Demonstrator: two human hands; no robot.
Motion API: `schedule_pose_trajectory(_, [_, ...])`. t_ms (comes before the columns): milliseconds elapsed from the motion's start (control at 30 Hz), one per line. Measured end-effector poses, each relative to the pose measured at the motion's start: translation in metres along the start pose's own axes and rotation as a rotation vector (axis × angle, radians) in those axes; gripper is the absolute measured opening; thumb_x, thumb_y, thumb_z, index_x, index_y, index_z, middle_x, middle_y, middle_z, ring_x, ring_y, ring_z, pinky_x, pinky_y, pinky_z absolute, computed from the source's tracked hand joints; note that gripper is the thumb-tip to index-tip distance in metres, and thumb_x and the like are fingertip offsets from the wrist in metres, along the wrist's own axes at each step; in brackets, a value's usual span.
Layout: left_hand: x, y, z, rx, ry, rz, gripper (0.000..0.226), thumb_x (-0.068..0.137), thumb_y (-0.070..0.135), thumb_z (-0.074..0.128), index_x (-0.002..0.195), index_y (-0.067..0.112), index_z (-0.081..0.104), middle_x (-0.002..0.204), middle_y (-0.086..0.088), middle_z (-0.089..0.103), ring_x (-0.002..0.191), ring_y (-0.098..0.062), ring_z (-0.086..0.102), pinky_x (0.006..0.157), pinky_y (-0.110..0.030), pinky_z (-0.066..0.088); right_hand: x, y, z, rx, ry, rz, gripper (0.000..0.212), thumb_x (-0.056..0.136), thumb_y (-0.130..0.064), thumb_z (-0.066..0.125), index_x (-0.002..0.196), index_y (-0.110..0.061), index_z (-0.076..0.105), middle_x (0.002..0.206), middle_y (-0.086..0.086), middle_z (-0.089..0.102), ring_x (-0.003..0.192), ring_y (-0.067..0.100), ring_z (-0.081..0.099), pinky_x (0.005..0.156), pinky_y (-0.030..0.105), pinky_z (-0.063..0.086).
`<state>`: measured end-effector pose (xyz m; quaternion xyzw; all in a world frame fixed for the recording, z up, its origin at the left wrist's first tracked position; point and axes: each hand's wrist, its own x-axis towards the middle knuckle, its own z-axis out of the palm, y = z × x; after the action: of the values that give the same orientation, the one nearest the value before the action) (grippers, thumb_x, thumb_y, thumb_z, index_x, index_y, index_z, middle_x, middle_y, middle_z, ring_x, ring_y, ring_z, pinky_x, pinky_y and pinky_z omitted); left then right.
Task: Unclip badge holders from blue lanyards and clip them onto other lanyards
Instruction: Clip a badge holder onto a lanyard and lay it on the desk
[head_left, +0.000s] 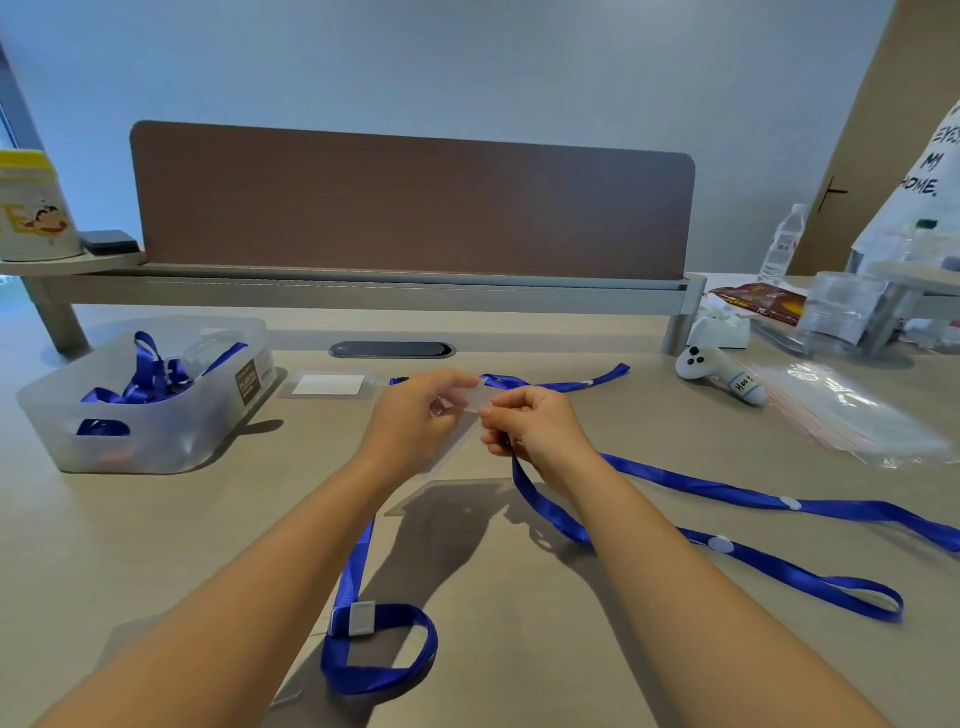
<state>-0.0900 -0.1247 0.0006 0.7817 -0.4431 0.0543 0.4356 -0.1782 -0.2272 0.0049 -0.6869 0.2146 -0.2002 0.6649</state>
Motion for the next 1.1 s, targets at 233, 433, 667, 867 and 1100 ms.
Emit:
schedule_pose_trajectory(233, [-0.002,-0.004,-0.003,0.076,-0.002,0.036,0.031,0.085,0.0,0.05,0.111,0.013,0.06,0.104,-0.013,0.066,0.081,-0.015,0.048,0.075,-0.026,0.042,-0.002,-0.001,-0.001,-0.175,-0.133,0.208,0.018,0.089,-0.02,0.056,0.076,-0.009,0.06,0.069,0.005,0.055,0.056,0.012,0.051,0.054,0.021,0.044])
schedule_pose_trajectory(433, [-0.003,-0.007,-0.003,0.083,-0.016,0.024,0.035,0.085,0.002,0.05,0.117,0.016,0.056,0.11,-0.014,0.063,0.082,-0.014,0.045,0.07,-0.019,0.038,-0.001,-0.002,0.0,-0.034,-0.108,0.124,0.016,0.091,-0.01,0.051,0.078,-0.009,0.061,0.07,0.004,0.058,0.058,0.011,0.049,0.054,0.02,0.041])
schedule_pose_trajectory(667, [-0.005,-0.009,-0.004,0.087,-0.03,0.04,0.039,0.084,-0.001,0.052,0.117,0.018,0.056,0.108,-0.013,0.064,0.08,-0.015,0.046,0.073,-0.025,0.037,0.001,-0.005,0.005,0.029,-0.025,0.13,0.03,0.093,-0.026,0.046,0.074,-0.009,0.06,0.068,0.003,0.059,0.054,0.01,0.045,0.052,0.02,0.036])
schedule_pose_trajectory(867, [-0.008,-0.011,-0.003,0.103,-0.052,0.083,0.039,0.083,0.001,0.054,0.117,0.02,0.056,0.113,-0.009,0.065,0.086,-0.013,0.048,0.078,-0.026,0.039,0.0,-0.003,0.005,-0.107,0.008,0.069,0.022,0.09,-0.02,0.052,0.071,-0.011,0.058,0.066,0.002,0.057,0.056,0.01,0.047,0.055,0.02,0.038])
schedule_pose_trajectory(1100, [-0.009,-0.01,0.0,-0.049,-0.173,-0.005,0.033,0.08,0.02,0.062,0.112,0.019,0.058,0.112,-0.002,0.063,0.098,-0.011,0.053,0.086,-0.028,0.042,0.003,0.004,0.002,-0.208,0.009,0.032,0.02,0.089,-0.013,0.053,0.069,-0.013,0.056,0.069,0.001,0.058,0.063,0.009,0.051,0.059,0.019,0.042])
